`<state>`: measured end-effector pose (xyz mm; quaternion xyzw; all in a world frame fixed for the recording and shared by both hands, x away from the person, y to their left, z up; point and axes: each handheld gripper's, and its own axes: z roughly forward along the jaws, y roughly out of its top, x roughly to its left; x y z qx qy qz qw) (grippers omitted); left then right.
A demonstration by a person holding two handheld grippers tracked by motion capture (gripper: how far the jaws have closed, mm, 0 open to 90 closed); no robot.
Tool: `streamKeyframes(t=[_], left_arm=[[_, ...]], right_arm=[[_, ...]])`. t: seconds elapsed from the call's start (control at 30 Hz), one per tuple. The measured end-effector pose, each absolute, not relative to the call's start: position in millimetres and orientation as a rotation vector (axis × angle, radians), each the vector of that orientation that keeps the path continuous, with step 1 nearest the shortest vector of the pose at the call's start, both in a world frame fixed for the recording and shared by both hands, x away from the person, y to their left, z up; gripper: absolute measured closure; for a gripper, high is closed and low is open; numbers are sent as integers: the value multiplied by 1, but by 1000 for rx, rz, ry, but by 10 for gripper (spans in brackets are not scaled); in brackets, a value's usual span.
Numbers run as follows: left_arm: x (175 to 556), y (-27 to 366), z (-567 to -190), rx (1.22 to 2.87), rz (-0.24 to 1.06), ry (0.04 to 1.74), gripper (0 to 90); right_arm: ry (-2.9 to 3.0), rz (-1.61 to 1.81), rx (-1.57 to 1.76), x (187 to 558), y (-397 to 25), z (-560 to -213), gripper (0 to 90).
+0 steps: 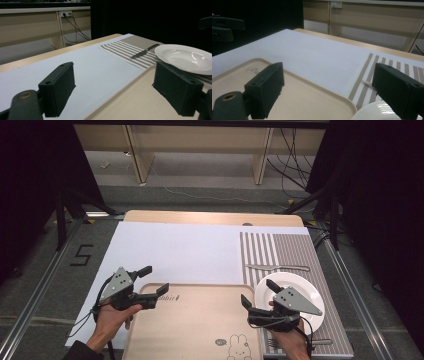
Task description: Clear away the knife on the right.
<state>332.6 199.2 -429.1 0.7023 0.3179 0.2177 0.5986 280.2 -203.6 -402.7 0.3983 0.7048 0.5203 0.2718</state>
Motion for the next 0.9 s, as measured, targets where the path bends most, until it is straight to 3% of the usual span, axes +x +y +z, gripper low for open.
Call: streamKeyframes(t=[0.9], left_arm=[[332, 197, -429, 1643, 515, 736, 167]], right_arm=[[1966, 1357, 1121, 296, -224, -398, 111]])
